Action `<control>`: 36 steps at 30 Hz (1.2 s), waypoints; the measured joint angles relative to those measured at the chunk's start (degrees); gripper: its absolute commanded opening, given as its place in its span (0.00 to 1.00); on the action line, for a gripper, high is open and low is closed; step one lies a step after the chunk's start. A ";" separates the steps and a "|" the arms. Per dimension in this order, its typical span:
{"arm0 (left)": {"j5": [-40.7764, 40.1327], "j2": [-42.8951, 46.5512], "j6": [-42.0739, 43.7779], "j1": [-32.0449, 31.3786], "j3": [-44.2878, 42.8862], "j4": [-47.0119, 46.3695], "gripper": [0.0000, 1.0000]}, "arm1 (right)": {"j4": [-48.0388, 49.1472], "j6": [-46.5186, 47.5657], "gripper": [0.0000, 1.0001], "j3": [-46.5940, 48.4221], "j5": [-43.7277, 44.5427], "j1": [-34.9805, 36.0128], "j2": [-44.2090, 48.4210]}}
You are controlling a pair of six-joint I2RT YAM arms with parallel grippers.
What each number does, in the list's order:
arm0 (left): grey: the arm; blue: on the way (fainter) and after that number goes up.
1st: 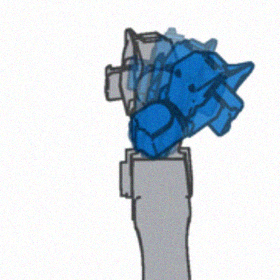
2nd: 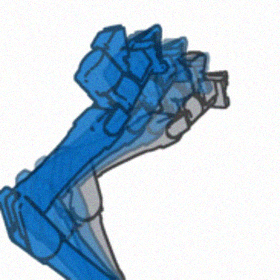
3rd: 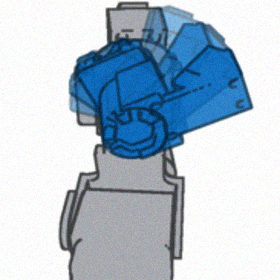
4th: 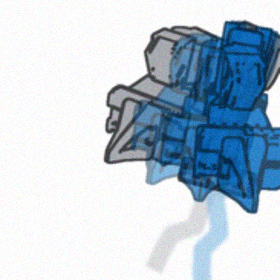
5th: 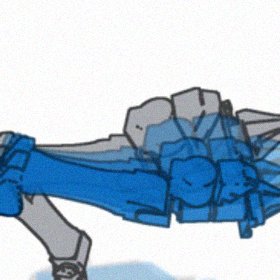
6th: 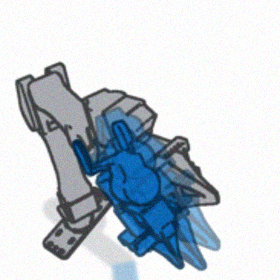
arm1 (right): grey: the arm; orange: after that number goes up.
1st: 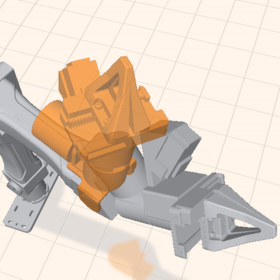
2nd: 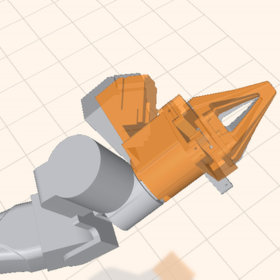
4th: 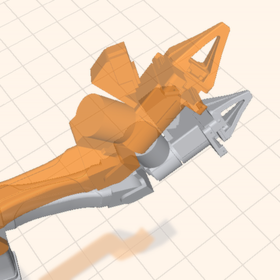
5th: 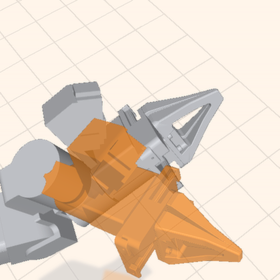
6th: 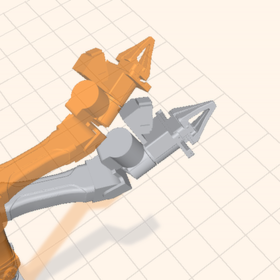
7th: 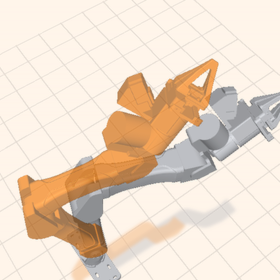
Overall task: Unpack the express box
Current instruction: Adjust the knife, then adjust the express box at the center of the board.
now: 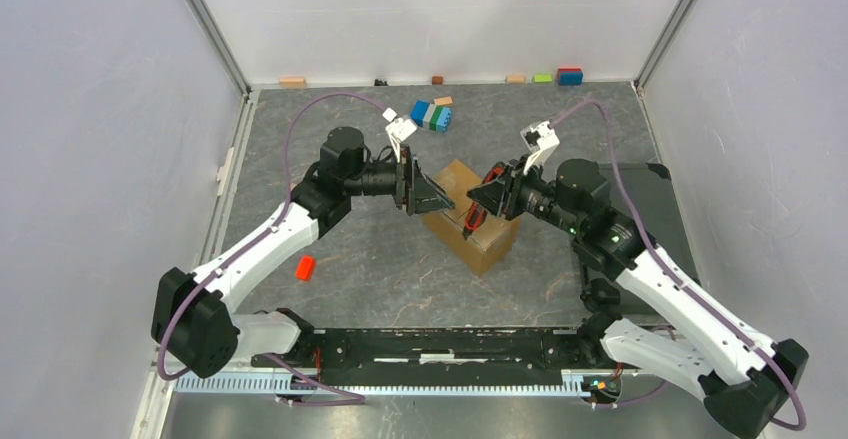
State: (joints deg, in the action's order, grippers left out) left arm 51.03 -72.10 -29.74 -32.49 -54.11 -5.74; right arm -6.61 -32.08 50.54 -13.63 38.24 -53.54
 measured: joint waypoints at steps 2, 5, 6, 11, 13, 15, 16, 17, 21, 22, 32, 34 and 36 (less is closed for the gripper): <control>-3.54 0.15 1.44 0.33 -0.94 3.23 0.76 | -6.45 1.64 0.00 0.68 3.50 0.00 1.99; -12.24 0.59 3.39 0.55 -2.58 8.04 0.73 | -14.82 3.10 0.00 0.76 7.78 0.00 5.51; -14.58 0.63 3.80 0.55 -3.19 9.27 0.71 | -17.44 3.50 0.00 0.76 9.40 0.00 6.58; -31.21 -0.59 5.68 0.55 -8.20 16.50 0.61 | -26.73 4.02 0.00 0.35 16.44 0.00 10.51; -36.44 -2.51 5.97 0.59 -10.78 18.88 0.58 | -28.68 4.02 0.00 -0.79 18.75 0.00 11.52; -40.70 -5.07 6.08 0.66 -13.20 21.24 0.57 | -30.08 3.98 0.00 -2.80 20.63 0.00 12.07; -42.23 -6.14 6.08 0.66 -13.97 22.08 0.57 | -30.60 4.00 0.00 -3.63 21.27 0.00 12.15; -43.36 -7.28 6.10 0.63 -14.67 23.10 0.57 | -30.77 3.96 0.00 -4.55 21.64 0.00 12.07; -48.26 -11.34 6.10 0.66 -15.82 26.73 0.54 | -30.75 3.85 0.00 -8.09 22.51 0.00 10.78; -49.09 -12.41 6.10 0.66 -15.93 27.50 0.53 | -30.67 3.85 0.00 -8.59 22.80 0.00 10.36; -50.14 -15.34 6.05 0.44 -15.08 29.70 0.48 | -24.59 5.03 0.00 -9.68 24.28 -0.13 4.09; -50.45 -15.12 6.05 0.22 -14.03 29.68 0.47 | -22.86 5.70 0.00 -9.68 24.15 -0.37 2.23; -50.80 -14.38 6.01 -0.02 -12.39 29.86 0.47 | -21.16 6.64 0.00 -9.60 24.00 -0.68 0.50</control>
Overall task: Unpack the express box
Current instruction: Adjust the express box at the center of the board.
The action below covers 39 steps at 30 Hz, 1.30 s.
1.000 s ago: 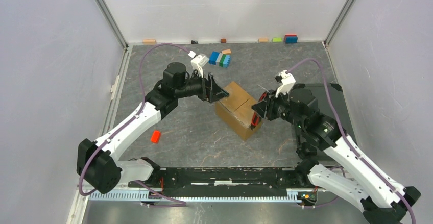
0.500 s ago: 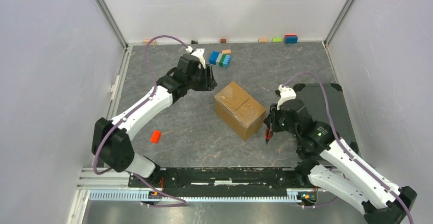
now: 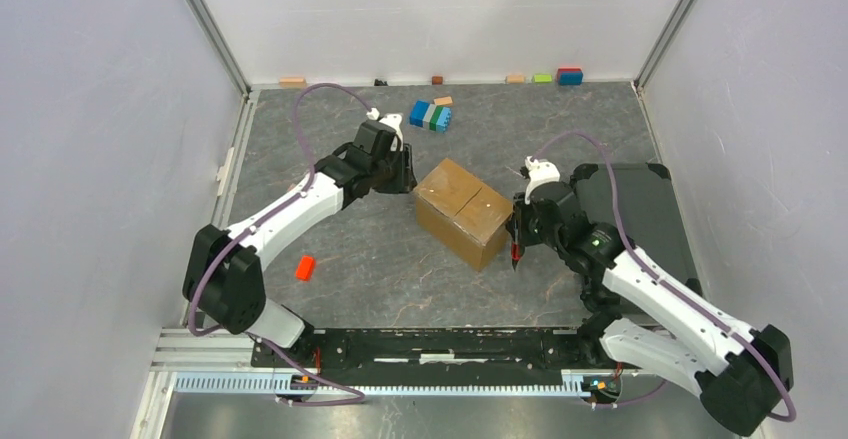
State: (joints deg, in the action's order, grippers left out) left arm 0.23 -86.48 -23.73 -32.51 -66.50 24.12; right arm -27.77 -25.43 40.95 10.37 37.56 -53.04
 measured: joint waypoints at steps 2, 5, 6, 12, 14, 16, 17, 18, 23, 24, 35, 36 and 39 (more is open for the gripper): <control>-0.31 1.42 0.00 0.07 1.51 0.11 0.46 | 1.57 0.87 0.00 0.39 -0.37 -0.33 -1.95; -0.90 5.16 -0.04 0.13 4.15 1.09 0.44 | 3.74 2.08 0.00 1.92 -0.55 -0.70 -5.16; -1.29 6.69 -0.07 0.13 5.09 1.60 0.44 | 4.37 2.49 0.00 2.64 -0.81 -0.72 -6.34; -4.35 14.78 -0.39 0.13 9.79 5.46 0.45 | 9.77 4.20 0.00 6.32 -3.19 -0.94 -13.25; -5.84 16.35 -0.39 0.20 10.36 7.65 0.46 | 11.23 4.42 0.00 7.06 -4.26 -0.92 -14.97; -6.43 17.16 -0.39 0.96 10.38 8.74 0.46 | 11.93 4.74 0.00 7.58 -4.74 -0.92 -15.98; -6.38 17.46 -0.39 1.46 10.36 9.25 0.47 | 12.02 4.90 0.00 7.74 -4.74 -0.92 -16.17; -6.34 17.70 -0.39 2.05 10.16 9.86 0.49 | 12.02 5.01 0.00 7.80 -4.52 -0.92 -16.20; -4.04 17.81 -0.42 3.96 7.02 11.45 0.49 | 11.87 5.46 0.00 8.00 -3.78 -1.01 -16.06; -2.95 17.70 -0.44 4.09 5.99 11.47 0.49 | 11.85 5.60 0.00 8.00 -3.80 -1.11 -16.02; 6.58 10.23 -1.70 6.71 3.13 7.87 0.27 | 11.82 6.32 0.00 8.02 -3.82 -1.31 -15.87; 6.88 9.62 -1.95 6.91 3.17 7.58 0.24 | 11.80 6.36 0.00 8.02 -3.82 -1.31 -15.82; 7.43 9.42 -2.32 7.48 3.48 5.88 0.17 | 11.78 6.45 0.00 8.02 -3.82 -1.31 -15.65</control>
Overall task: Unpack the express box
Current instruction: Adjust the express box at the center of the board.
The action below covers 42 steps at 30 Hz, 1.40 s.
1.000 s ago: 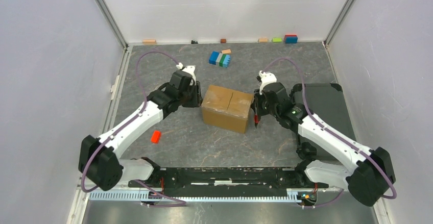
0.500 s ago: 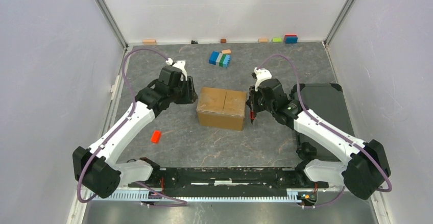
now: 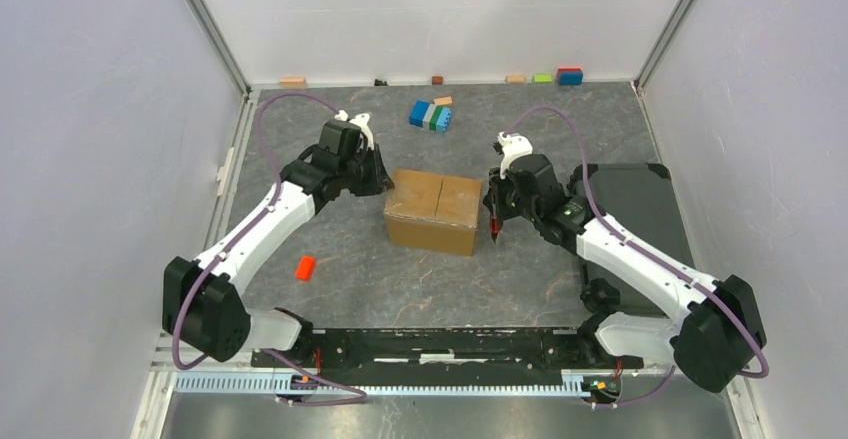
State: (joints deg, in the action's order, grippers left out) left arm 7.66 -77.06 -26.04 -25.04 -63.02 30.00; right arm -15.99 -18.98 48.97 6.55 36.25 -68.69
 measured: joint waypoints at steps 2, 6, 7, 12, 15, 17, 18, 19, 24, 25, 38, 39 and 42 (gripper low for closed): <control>0.50 0.17 -0.09 0.70 0.83 -1.22 0.14 | 0.00 0.02 0.00 0.02 -0.02 0.00 0.15; 1.70 1.44 -0.44 3.10 3.26 -4.11 0.10 | -0.46 0.28 0.00 0.66 0.00 -0.02 0.17; 1.97 1.90 -0.57 3.85 4.04 -4.92 0.09 | -0.48 0.39 0.00 0.87 0.02 0.00 0.17; 2.12 5.03 -2.25 8.72 9.01 -9.18 0.08 | -0.83 0.76 0.00 1.79 0.07 0.00 0.17; 1.38 6.47 -3.26 11.54 12.04 -11.61 0.07 | -0.83 0.85 0.00 1.81 -0.04 0.00 0.17; 1.11 6.51 -3.85 12.37 13.77 -12.26 0.07 | -0.81 0.85 0.00 1.81 -0.26 -0.02 0.15; 1.36 6.21 -4.11 12.37 14.67 -12.28 0.07 | -0.79 0.85 0.00 1.81 -0.37 0.00 0.11; 1.73 5.68 -4.35 12.24 15.93 -12.20 0.07 | -0.81 0.85 0.00 1.92 -0.55 0.00 -0.07; 3.82 2.58 -6.54 10.67 21.94 -11.91 0.07 | -0.70 0.92 0.00 2.97 -1.03 0.00 -1.60; 4.31 2.49 -7.13 10.14 22.73 -12.00 0.07 | -0.76 1.09 0.00 3.26 -1.11 0.00 -1.97; 4.87 0.87 -12.09 1.92 25.42 -16.94 0.08 | 0.04 3.93 0.00 6.36 -0.61 -0.52 -5.57; 4.87 0.70 -12.22 1.22 25.68 -17.20 0.08 | 0.09 4.09 0.00 6.40 -0.70 -0.46 -5.64; 4.79 0.70 -13.27 -1.86 26.53 -18.58 0.08 | 0.11 4.68 0.00 6.62 -0.76 -0.35 -5.68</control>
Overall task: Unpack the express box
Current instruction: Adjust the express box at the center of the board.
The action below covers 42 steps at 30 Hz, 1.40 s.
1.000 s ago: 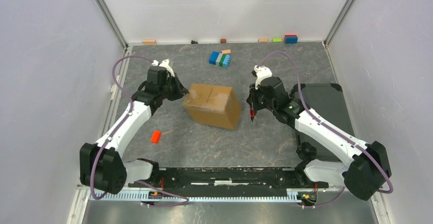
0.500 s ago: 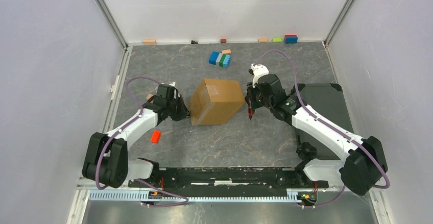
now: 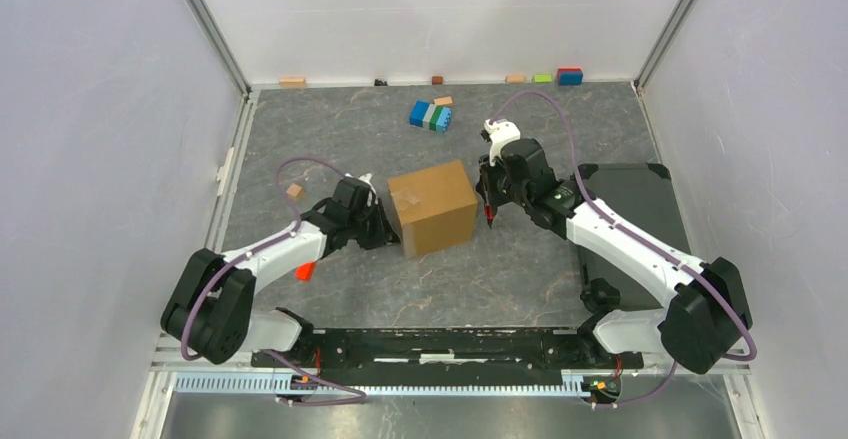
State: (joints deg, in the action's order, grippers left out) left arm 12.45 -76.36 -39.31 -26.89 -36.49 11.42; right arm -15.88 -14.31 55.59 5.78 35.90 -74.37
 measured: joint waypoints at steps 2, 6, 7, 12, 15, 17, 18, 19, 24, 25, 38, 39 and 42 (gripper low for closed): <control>-0.11 0.00 -0.76 -1.84 0.90 -0.94 0.08 | 0.13 0.44 0.00 0.04 0.09 0.11 0.00; -1.46 0.42 -2.34 -5.46 2.84 -0.79 0.09 | 0.20 0.96 0.00 0.04 0.98 0.09 0.00; -1.99 1.07 -2.60 -6.05 3.06 -0.17 0.11 | 0.20 1.16 0.00 0.04 1.33 0.09 0.00; -9.25 10.34 -2.49 -5.75 1.79 7.41 0.26 | -0.09 1.79 0.00 0.07 2.51 0.09 0.00; -12.94 14.97 -0.85 -0.26 -3.19 11.50 0.34 | -0.90 1.79 0.00 0.09 3.50 0.11 0.02; -13.73 14.88 0.31 3.48 -6.99 12.17 0.40 | -1.57 1.77 0.00 0.09 4.04 0.09 0.20; -13.90 14.10 1.03 5.14 -8.96 12.15 0.43 | -2.03 1.75 0.00 0.09 4.22 0.09 0.46; -13.94 12.61 1.64 6.62 -11.30 12.15 0.45 | -2.56 1.70 0.00 0.09 4.46 0.11 0.92; -12.28 -0.33 4.07 8.79 -22.25 9.90 0.50 | -4.35 1.27 0.00 0.09 4.85 0.85 5.20; -11.63 -3.26 4.22 8.83 -24.00 8.96 0.49 | -4.63 1.09 0.00 0.09 4.87 1.07 6.08; -6.40 -10.16 2.38 0.90 -17.79 0.85 0.38 | -9.05 0.68 0.00 7.17 5.38 5.60 13.09; -6.47 -8.85 1.70 0.09 -16.02 0.72 0.38 | -8.98 0.74 0.00 8.11 5.53 6.01 13.09; -7.15 -3.34 -0.74 -2.51 -10.27 0.33 0.38 | -8.17 1.18 0.00 10.12 5.86 7.30 13.07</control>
State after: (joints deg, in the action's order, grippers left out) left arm 5.30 -79.70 -40.05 -29.41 -46.76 11.75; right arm -24.05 -13.13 65.71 11.64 43.20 -61.30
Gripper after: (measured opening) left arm 0.383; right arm 0.287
